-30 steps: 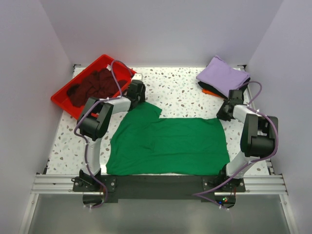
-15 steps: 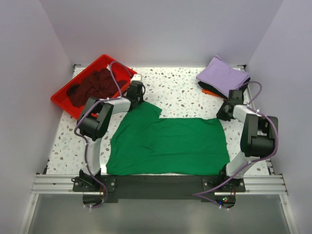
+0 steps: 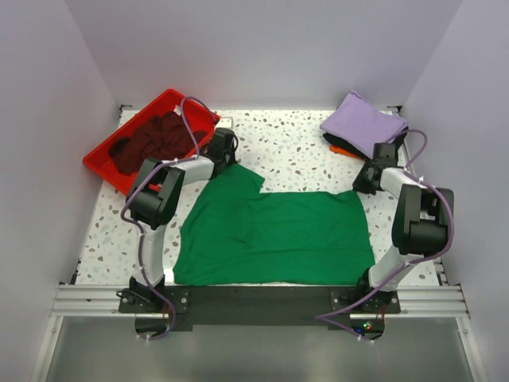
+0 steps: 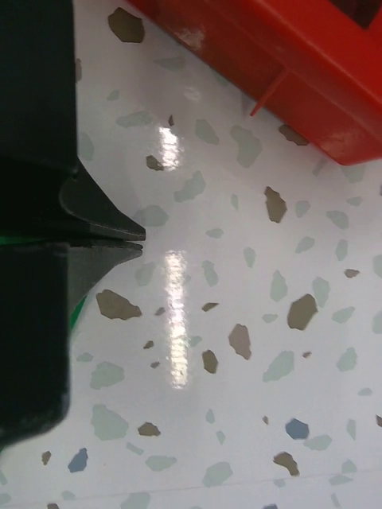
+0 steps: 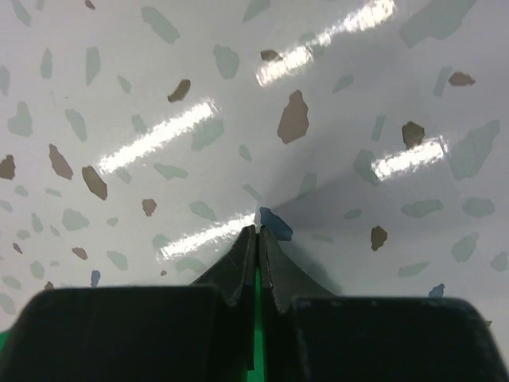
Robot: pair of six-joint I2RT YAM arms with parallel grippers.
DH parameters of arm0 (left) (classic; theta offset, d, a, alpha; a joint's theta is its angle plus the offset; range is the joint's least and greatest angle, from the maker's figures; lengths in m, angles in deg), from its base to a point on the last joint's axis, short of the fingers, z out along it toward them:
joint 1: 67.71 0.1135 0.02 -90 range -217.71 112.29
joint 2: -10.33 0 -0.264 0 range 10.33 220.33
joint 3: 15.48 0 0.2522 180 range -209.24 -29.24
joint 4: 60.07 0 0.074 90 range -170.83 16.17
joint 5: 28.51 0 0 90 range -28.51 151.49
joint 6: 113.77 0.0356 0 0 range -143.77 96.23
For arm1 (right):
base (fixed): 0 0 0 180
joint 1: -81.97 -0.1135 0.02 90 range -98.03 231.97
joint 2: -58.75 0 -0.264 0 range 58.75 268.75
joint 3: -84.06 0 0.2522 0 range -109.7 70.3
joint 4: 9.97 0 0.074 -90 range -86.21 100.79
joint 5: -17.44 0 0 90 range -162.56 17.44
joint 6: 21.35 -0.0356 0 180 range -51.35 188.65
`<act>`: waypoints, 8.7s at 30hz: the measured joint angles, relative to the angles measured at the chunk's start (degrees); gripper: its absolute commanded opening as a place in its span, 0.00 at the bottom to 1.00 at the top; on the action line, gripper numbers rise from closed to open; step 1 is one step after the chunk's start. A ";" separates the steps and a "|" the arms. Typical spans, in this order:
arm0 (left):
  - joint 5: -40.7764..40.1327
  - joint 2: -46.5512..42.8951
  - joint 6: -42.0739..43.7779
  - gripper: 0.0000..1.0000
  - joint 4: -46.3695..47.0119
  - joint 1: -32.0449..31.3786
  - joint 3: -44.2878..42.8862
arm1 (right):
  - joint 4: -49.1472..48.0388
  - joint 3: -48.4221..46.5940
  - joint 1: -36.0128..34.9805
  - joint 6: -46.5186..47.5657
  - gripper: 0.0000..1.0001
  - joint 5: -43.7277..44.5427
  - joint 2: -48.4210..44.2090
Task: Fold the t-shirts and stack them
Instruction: Fold the tshirt
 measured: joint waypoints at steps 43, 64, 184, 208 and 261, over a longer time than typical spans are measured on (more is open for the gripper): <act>10.93 -34.62 2.51 0.00 19.96 3.30 38.27 | 4.13 2.01 0.00 0.70 0.00 2.36 -9.14; 12.07 -63.67 -2.29 0.00 19.10 3.28 58.45 | 6.14 11.13 -0.09 0.92 0.00 7.74 -24.98; 9.86 -65.81 -10.56 0.66 11.98 2.14 64.48 | -28.94 3.34 -56.59 1.88 0.12 -8.79 5.73; 9.42 -64.89 -10.34 0.68 11.96 2.14 64.48 | -28.50 12.50 -57.59 4.96 0.47 -7.34 -10.29; 10.47 -40.61 -12.24 0.67 22.53 -8.35 56.26 | -21.14 22.53 -41.55 1.90 0.56 9.16 -19.23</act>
